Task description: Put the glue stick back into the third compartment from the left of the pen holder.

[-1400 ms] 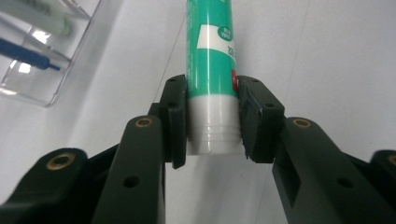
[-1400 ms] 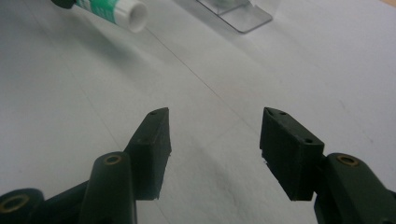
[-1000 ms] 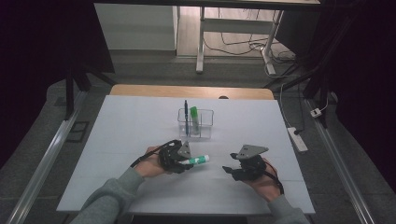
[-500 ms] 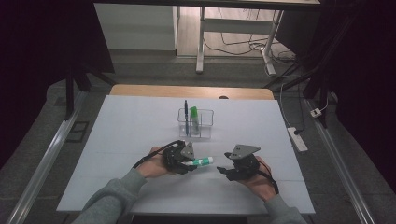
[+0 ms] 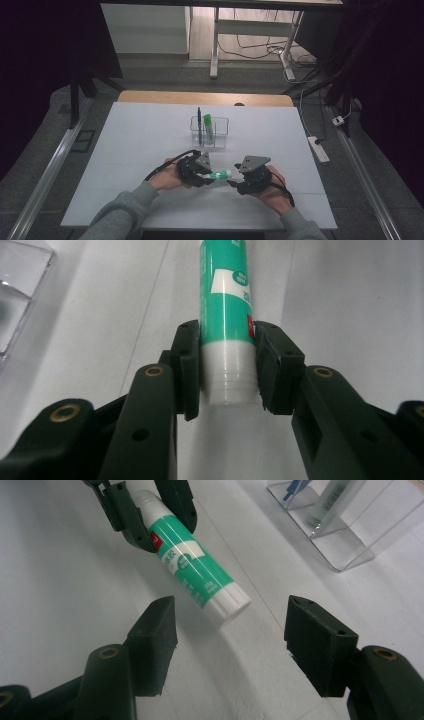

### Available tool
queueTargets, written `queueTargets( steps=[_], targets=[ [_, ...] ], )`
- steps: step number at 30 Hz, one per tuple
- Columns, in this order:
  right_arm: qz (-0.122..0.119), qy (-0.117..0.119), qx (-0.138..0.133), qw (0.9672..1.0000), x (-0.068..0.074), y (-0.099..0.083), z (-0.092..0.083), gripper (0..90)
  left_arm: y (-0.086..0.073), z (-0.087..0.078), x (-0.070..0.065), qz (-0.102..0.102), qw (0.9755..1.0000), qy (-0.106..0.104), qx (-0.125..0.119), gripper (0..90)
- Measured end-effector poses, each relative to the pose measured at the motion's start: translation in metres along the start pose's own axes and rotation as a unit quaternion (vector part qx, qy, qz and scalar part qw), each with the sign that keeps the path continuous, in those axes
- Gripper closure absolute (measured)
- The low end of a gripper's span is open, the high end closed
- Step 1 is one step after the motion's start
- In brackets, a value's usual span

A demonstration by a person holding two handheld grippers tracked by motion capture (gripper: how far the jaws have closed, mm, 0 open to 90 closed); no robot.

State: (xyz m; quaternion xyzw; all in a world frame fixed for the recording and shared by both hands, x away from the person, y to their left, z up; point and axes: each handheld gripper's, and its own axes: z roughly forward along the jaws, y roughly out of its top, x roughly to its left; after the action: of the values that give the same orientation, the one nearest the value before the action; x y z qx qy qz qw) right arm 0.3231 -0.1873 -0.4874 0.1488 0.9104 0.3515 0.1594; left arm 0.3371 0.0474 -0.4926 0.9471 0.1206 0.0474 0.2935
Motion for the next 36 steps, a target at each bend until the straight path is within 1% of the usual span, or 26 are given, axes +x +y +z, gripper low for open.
queueTargets(
  steps=[1, 2, 4, 8, 9, 12, 14, 15, 16, 17, 19, 21, 26, 27, 28, 29, 31, 33, 34, 35, 36],
  targets=[
    [-0.001, 0.001, 0.003, 1.0, 0.001, 0.001, 0.001, 38.2, 0.0, 0.0, 0.0, 0.0, 1.0, 0.0, 0.0, 64.5],
    [-0.008, 0.001, 0.005, 1.0, 0.001, 0.001, 0.001, 38.6, 0.001, 0.001, 0.0, -0.002, 1.0, 0.0, 0.001, 64.6],
    [-0.016, 0.0, 0.011, 0.9998, 0.003, 0.003, 0.003, 39.2, 0.002, 0.003, 0.0, -0.001, 1.0, -0.002, 0.002, 64.6],
    [-0.038, 0.002, 0.023, 0.999, 0.007, 0.006, 0.005, 40.6, 0.005, 0.006, -0.002, 0.001, 0.9999, -0.01, 0.007, 64.6],
    [-0.042, 0.002, 0.023, 0.9988, 0.008, 0.007, 0.007, 40.9, 0.005, 0.007, -0.002, 0.001, 0.9999, -0.011, 0.007, 64.5],
    [-0.06, 0.003, 0.041, 0.9974, 0.012, 0.009, 0.011, 41.7, 0.006, 0.007, -0.002, 0.0, 0.9998, -0.019, 0.003, 64.5],
    [-0.076, -0.001, 0.048, 0.9959, 0.014, 0.011, 0.014, 43.4, 0.007, 0.007, -0.002, 0.003, 0.9997, -0.022, 0.003, 64.5],
    [-0.081, 0.001, 0.051, 0.9954, 0.015, 0.012, 0.015, 44.5, 0.008, 0.007, -0.003, 0.005, 0.9996, -0.026, 0.001, 64.6],
    [-0.09, 0.001, 0.059, 0.9942, 0.017, 0.013, 0.017, 45.2, 0.008, 0.006, -0.004, 0.006, 0.9995, -0.03, 0.0, 64.5],
    [-0.104, -0.002, 0.067, 0.9923, 0.019, 0.014, 0.019, 47.1, 0.008, 0.006, -0.004, 0.008, 0.9995, -0.032, -0.002, 64.5],
    [-0.12, -0.003, 0.077, 0.9898, 0.022, 0.015, 0.021, 53.3, 0.009, 0.005, -0.006, 0.01, 0.9993, -0.035, -0.005, 64.6],
    [-0.137, -0.002, 0.085, 0.987, 0.025, 0.015, 0.023, 56.3, 0.009, 0.004, -0.006, 0.016, 0.9992, -0.037, -0.003, 64.5],
    [-0.147, 0.006, 0.09, 0.9849, 0.027, 0.014, 0.024, 60.2, 0.009, 0.004, -0.007, 0.019, 0.9992, -0.036, -0.006, 63.9],
    [-0.149, 0.01, 0.089, 0.9849, 0.027, 0.013, 0.024, 61.2, 0.009, 0.004, -0.007, 0.017, 0.9992, -0.034, -0.008, 63.2],
    [-0.151, 0.012, 0.09, 0.9843, 0.027, 0.013, 0.023, 62.8, 0.009, 0.003, -0.006, 0.009, 0.9993, -0.032, -0.016, 62.0],
    [-0.153, 0.019, 0.088, 0.9841, 0.027, 0.013, 0.023, 64.7, 0.009, 0.001, -0.005, 0.001, 0.9994, -0.028, -0.022, 60.1],
    [-0.152, 0.017, 0.084, 0.9846, 0.027, 0.013, 0.023, 65.8, 0.007, -0.002, -0.003, -0.014, 0.9992, -0.018, -0.033, 56.4],
    [-0.146, 0.013, 0.084, 0.9857, 0.025, 0.012, 0.021, 65.8, 0.004, -0.006, 0.001, -0.028, 0.9982, -0.016, -0.05, 51.6],
    [-0.142, 0.011, 0.083, 0.9862, 0.024, 0.012, 0.02, 65.9, 0.003, -0.008, 0.002, -0.039, 0.9971, -0.015, -0.063, 50.0],
    [-0.136, 0.012, 0.08, 0.9874, 0.022, 0.011, 0.019, 65.9, 0.001, -0.011, 0.004, -0.046, 0.9963, -0.013, -0.071, 48.3],
    [-0.13, 0.011, 0.076, 0.9886, 0.02, 0.01, 0.019, 65.9, -0.001, -0.013, 0.006, -0.057, 0.9948, -0.012, -0.083, 47.0]
  ],
)
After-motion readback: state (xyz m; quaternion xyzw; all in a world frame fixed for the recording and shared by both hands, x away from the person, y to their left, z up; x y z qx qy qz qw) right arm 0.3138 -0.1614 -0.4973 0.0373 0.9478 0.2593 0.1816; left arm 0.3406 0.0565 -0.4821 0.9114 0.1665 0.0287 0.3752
